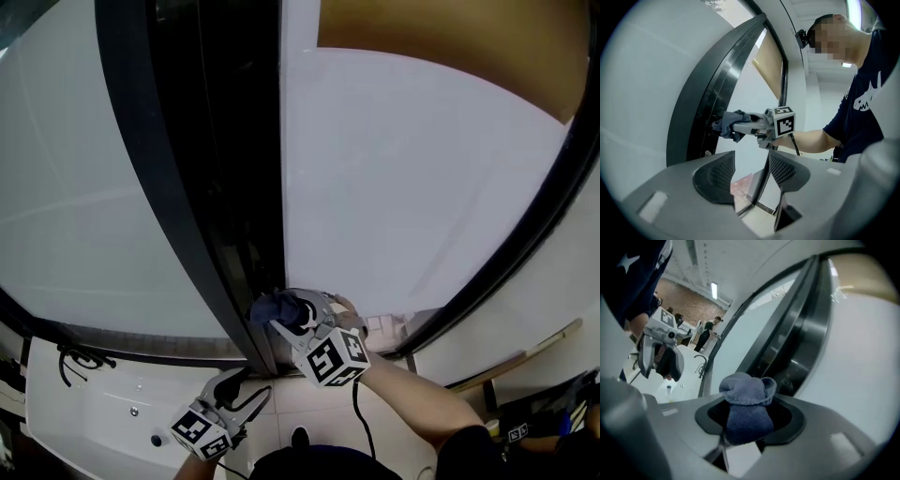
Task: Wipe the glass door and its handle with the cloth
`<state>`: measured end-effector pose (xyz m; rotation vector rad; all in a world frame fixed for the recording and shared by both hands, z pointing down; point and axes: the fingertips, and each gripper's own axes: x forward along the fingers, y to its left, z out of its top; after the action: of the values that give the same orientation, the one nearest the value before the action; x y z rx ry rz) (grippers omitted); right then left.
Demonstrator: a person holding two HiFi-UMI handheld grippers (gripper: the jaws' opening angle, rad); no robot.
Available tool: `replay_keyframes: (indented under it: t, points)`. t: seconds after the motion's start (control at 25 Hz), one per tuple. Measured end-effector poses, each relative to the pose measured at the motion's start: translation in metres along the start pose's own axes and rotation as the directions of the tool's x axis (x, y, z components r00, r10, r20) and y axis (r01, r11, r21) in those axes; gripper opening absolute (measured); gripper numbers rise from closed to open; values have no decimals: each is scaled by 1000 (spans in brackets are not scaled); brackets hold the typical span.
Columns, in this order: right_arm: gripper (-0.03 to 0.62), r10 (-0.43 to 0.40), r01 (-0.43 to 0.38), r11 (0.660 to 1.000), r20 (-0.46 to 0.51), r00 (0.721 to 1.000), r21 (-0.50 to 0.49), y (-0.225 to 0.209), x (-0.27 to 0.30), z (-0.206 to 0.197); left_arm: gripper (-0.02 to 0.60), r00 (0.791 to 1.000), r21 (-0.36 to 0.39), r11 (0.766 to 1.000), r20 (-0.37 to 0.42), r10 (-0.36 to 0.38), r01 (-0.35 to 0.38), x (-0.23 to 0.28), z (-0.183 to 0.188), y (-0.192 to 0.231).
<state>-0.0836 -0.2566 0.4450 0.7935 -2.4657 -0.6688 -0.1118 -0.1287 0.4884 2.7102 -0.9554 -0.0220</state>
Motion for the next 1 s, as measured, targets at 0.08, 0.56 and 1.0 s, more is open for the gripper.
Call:
replay_keyframes:
  t: [0.08, 0.56, 1.0]
  points:
    - [187, -2, -7, 991, -65, 998, -135, 1, 18, 1, 224, 1000, 4, 1000, -2, -2, 2, 1, 2, -2]
    - [189, -22, -20, 976, -189, 982, -216, -11, 18, -54, 224, 999, -17, 999, -3, 32, -32, -13, -9, -1]
    - [189, -72, 59, 996, -195, 978, -70, -44, -37, -84, 224, 999, 12, 999, 3, 32, -32, -2, -2, -28]
